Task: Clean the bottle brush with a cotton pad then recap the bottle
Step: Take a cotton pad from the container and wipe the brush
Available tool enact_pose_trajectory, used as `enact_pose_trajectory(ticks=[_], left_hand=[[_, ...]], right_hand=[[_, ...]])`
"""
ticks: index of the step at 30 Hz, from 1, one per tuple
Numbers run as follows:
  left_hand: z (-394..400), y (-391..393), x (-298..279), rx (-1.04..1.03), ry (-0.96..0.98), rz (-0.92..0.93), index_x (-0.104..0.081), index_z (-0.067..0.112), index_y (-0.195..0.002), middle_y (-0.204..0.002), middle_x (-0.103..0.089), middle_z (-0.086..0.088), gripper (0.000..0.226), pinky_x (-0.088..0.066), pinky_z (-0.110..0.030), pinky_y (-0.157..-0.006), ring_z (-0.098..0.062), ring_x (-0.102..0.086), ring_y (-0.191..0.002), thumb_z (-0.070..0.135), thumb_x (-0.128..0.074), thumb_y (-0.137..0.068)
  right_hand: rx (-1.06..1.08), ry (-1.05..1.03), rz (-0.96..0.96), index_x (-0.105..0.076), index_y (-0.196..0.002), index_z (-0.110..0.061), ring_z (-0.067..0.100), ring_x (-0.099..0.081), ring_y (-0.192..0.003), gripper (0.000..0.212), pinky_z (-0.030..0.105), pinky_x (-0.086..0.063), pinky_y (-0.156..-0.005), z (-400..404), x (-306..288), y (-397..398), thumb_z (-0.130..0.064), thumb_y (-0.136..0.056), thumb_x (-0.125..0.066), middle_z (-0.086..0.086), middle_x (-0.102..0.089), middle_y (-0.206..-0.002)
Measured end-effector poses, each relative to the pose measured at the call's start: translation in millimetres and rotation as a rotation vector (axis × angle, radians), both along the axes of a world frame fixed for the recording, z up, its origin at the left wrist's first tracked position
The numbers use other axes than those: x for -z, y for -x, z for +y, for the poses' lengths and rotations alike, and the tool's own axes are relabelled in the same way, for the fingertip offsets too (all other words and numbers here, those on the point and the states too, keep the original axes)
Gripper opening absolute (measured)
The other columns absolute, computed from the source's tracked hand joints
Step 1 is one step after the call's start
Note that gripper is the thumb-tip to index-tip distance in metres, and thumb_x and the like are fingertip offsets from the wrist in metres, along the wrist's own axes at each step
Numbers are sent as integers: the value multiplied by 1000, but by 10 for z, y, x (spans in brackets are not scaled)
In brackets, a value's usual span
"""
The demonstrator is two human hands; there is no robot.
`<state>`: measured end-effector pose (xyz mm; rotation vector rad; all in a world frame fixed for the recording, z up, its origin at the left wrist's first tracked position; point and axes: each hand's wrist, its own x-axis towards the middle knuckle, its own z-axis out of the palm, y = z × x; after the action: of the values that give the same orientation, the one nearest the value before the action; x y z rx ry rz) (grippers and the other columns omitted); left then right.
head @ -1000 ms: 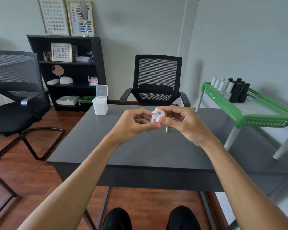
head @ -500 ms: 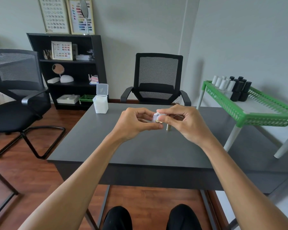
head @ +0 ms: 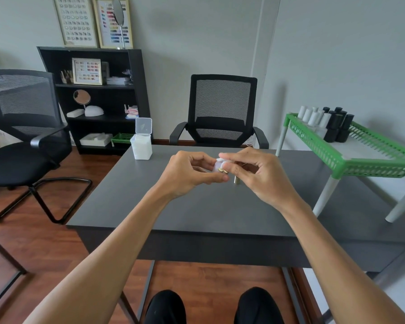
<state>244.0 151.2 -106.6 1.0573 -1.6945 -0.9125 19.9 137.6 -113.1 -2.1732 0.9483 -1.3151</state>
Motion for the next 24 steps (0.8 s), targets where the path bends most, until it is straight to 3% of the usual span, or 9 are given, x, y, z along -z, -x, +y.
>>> enact_pose_trajectory(ticks=[2, 7, 12, 17, 24], left_hand=[[2, 1, 2, -2, 10, -9, -84, 26, -94, -91, -84, 1, 38, -63, -24, -74, -19, -80, -84, 47, -97, -65], [11, 38, 26, -16, 8, 52, -83, 23, -95, -90, -84, -1, 31, -61, -22, -73, -16, -81, -82, 35, -99, -70], [-11, 43, 0, -8, 3, 35, -83, 22, -97, -90, -84, -2, 35, -61, -21, -73, -16, -80, -82, 35, -98, -69], [-10, 41, 16, -11, 36, -15, -82, 24, -93, -88, -83, 3, 36, -61, -21, -72, -14, -80, -80, 44, -97, -67], [-56, 53, 39, -12, 47, -16, -82, 23, -97, -90, -83, 3, 47, -62, -23, -73, -15, -80, -80, 52, -96, -62]], right_hand=[[-24, -9, -27, -85, -116, -27, 11, -73, -88, 25, 17, -52, -75, 18, -16, -1, -33, -93, -81, -10, -79, -99], [-5, 6, -169, -88, -106, -18, 20, -80, -94, 18, 49, -65, -82, 53, -24, -30, -24, -89, -88, -5, -85, -101], [60, 20, -142, -87, -108, -22, 9, -81, -93, 18, 33, -66, -85, 57, 10, -37, -28, -91, -87, -12, -85, -101], [-3, 2, -109, -86, -111, -28, 20, -78, -98, 18, 37, -64, -85, 39, 26, -21, -27, -92, -85, -7, -82, -102], [10, -14, -156, -85, -110, -28, 14, -81, -96, 19, 32, -65, -86, 25, 52, -2, -31, -92, -86, -14, -84, -106]])
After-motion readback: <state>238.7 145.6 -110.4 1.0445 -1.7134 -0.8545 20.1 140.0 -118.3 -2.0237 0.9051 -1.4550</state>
